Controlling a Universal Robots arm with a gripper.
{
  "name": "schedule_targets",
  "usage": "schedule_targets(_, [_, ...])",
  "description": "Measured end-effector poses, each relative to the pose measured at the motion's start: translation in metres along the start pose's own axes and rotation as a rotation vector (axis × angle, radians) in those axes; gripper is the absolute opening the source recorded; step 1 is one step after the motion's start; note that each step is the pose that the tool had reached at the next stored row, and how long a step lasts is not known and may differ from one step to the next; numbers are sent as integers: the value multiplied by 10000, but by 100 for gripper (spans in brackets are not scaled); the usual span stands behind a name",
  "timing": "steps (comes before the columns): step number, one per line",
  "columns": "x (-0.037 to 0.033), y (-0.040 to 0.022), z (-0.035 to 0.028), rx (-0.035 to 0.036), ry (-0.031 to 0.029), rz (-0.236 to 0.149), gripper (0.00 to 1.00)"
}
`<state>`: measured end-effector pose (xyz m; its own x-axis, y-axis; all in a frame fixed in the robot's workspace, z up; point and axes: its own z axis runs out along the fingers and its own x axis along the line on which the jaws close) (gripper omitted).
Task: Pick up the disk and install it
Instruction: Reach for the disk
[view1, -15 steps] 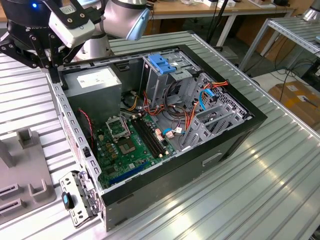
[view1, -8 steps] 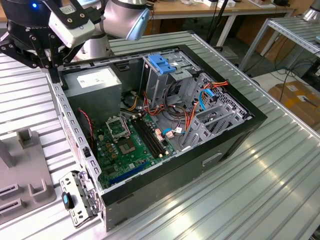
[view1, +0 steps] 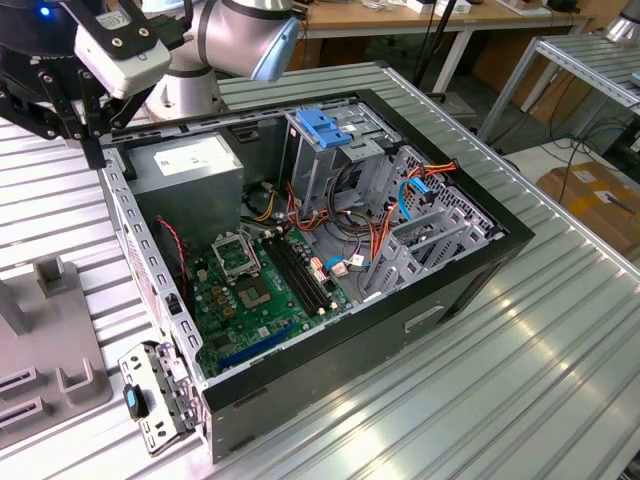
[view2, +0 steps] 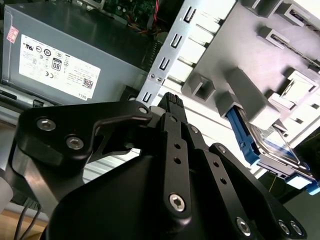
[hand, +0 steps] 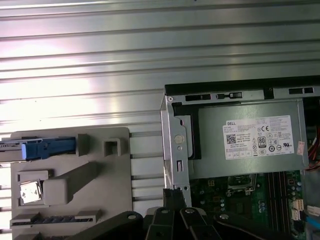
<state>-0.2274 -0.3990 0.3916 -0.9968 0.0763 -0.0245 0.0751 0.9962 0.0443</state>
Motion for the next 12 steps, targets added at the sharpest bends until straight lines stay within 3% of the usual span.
schedule_targets(2, [87,0,-1,0,0,-1,11])
schedule_targets(8, [235,5,5,6,-1,0,11])
schedule_targets(12, [244,5,4,9,0,0,11])
